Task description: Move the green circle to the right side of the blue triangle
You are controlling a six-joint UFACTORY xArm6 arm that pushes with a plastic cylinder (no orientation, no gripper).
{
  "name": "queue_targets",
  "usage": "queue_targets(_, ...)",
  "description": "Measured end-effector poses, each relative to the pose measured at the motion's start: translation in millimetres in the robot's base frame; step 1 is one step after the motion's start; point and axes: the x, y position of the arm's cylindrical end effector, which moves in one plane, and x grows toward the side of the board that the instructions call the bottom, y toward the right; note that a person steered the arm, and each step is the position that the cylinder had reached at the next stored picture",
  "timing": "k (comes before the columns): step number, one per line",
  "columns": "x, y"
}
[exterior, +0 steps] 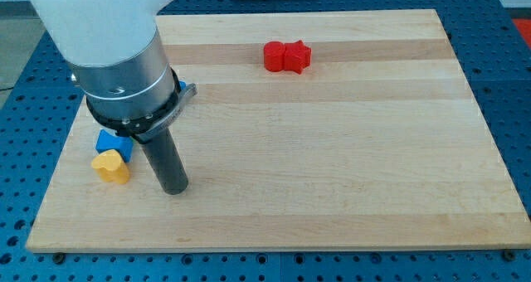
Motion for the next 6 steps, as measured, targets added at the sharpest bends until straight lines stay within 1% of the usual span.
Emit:
queue_targets(1, 3.1, -6.8)
queue_targets(2, 8.2, -37.9)
queue_targets(3, 45.0, -43.3)
queue_targets(4, 10.7, -107.5)
queue_targets(5, -54.7, -147.3)
queue_targets(6, -90.3, -136.7)
